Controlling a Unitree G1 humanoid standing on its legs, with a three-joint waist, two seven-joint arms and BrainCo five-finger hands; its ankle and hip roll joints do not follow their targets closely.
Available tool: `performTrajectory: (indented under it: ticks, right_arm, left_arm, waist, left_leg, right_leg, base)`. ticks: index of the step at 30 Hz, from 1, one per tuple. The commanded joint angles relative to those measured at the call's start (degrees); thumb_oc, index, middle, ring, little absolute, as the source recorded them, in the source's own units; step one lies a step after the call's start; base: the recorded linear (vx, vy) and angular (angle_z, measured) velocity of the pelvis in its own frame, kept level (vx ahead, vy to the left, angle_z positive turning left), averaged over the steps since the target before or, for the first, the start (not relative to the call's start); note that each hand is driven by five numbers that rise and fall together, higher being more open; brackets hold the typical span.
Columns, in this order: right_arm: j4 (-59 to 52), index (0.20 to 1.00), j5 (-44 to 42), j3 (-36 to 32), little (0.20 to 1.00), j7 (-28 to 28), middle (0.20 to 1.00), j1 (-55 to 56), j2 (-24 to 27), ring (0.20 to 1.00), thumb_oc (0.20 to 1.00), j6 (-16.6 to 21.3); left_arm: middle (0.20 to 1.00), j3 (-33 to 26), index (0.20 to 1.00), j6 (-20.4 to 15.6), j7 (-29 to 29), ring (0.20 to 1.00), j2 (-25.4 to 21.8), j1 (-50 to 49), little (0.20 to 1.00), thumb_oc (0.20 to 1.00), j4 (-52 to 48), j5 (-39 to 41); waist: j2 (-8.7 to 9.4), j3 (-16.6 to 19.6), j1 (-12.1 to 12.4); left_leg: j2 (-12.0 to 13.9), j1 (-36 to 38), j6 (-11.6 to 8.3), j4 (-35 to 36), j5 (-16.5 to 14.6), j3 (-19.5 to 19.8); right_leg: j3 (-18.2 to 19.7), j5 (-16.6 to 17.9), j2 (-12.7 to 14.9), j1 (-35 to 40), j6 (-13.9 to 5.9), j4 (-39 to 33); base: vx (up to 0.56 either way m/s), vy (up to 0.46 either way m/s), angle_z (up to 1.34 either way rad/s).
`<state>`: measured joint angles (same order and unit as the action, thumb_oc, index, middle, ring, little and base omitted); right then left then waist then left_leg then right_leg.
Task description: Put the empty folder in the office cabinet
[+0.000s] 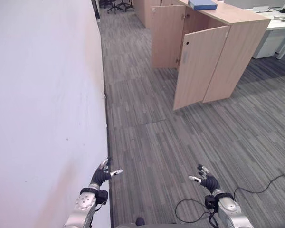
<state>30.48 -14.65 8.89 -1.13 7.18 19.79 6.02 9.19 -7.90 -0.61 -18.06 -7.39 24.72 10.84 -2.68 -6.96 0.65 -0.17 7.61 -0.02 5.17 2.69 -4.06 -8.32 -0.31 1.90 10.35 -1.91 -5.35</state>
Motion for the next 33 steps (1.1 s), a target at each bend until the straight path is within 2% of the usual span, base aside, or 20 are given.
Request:
performTrajectory:
  ticks: [1, 23, 27, 33]
  right_arm:
    - [-0.02, 1.000, -0.83, -0.61, 1.000, 0.55, 1.000, -3.65, 0.19, 1.000, 1.000, 2.38]
    - [1.84, 1.000, -0.34, -1.21, 1.000, 0.56, 1.000, -3.08, 0.42, 1.000, 1.000, 1.90]
    - [1.59, 1.000, -0.99, -1.72, 1.000, 0.67, 1.000, -3.10, 0.81, 1.000, 1.000, 1.97]
    - [0.91, 1.000, -1.17, -2.44, 1.000, 0.10, 1.000, -2.12, 1.77, 1.000, 1.000, 1.78]
  left_arm:
    - [1.000, 0.17, 1.000, -2.08, 0.59, 1.000, -0.49, 3.87, 1.000, 1.000, 2.09, 0.78]
    - [1.000, -0.08, 1.000, -1.56, 0.62, 1.000, -0.37, 3.74, 1.000, 1.000, 5.11, -0.03]
    - [1.000, 0.04, 1.000, -1.46, 0.76, 1.000, -0.47, 4.21, 1.000, 1.000, 5.43, 0.31]
    - [1.000, -1.56, 1.000, -1.12, 0.97, 1.000, -0.91, 4.11, 1.000, 1.000, 5.92, 1.31]
  waist:
    - [2.09, 0.15, 1.32]
    - [2.05, -0.07, 1.19]
    - [2.02, -0.19, 0.96]
    - [1.86, -0.90, 0.88]
  left_leg:
    - [4.55, 2.29, -4.29, -0.17, -5.13, 0.93]
    - [4.96, 1.61, -4.75, -0.17, -4.72, 1.59]
    - [5.41, 0.69, -5.16, -0.17, -4.16, 2.08]
    - [7.86, 0.43, -6.55, -0.17, -3.02, 2.71]
  right_leg:
    - [-0.57, -0.40, 5.75, -0.22, -6.59, 0.69]
    - [-0.92, -0.83, 4.94, -0.45, -6.12, 0.59]
    - [-0.27, -0.89, 4.61, -1.16, -5.84, 0.48]
    - [0.58, -1.77, 1.98, -1.51, -4.47, 0.39]
  base:
    - [0.00, 0.000, 0.00]
    - [0.00, -0.004, 0.00]
    - [-0.01, -0.061, 0.08]
    - [0.01, -0.137, 0.04]
